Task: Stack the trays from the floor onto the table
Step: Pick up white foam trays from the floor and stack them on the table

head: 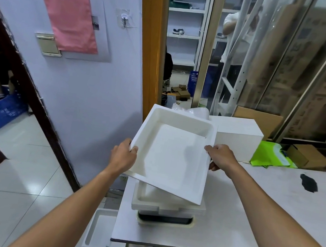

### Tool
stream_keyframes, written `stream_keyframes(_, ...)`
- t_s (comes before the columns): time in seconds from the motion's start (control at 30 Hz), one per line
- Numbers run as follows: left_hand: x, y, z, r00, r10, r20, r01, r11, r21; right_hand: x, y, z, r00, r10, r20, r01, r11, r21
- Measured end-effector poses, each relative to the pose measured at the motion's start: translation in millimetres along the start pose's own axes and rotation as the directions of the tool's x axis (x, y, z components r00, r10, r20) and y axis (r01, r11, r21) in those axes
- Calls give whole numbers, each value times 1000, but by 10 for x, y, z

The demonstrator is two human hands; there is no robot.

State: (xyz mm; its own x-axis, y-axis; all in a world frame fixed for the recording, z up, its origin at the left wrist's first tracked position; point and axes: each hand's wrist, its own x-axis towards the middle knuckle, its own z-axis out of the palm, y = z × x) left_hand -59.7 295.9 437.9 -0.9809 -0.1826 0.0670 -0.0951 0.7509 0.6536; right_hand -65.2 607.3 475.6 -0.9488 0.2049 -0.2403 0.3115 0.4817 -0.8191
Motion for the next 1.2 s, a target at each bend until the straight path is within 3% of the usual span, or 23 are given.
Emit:
stream_keyframes(0.23,51,-53,-6,1000,13,-14,-15,995,-98,2,84,-5,990,142,-4,-138,970,199)
stream_keyframes(0.43,-14,-7,146,987,-136,-83,124,983,-136,-66,149,126,975,222,29,-215,891,399)
stream_keyframes(0.6,-43,134,285,958,-228,174,280,870,-406,-137,85,281,974,211,80,-220,798,562)
stream_keyframes(0.7,-18,204,413,955,-186,231,277,839,-469,-144,4,382,976,194,100,-215,773,597)
stream_keyframes(0.9,84,138,471,956,-236,173,292,738,-608,-90,-52,330,970,155,187,-232,823,519)
stream_keyframes(1.0,89,141,318,960,-242,144,274,690,-670,-64,-31,217,977,160,138,-201,904,376)
stream_keyframes(1.2,177,-49,70,961,-262,83,259,762,-593,121,4,-159,987,161,-7,-156,967,202)
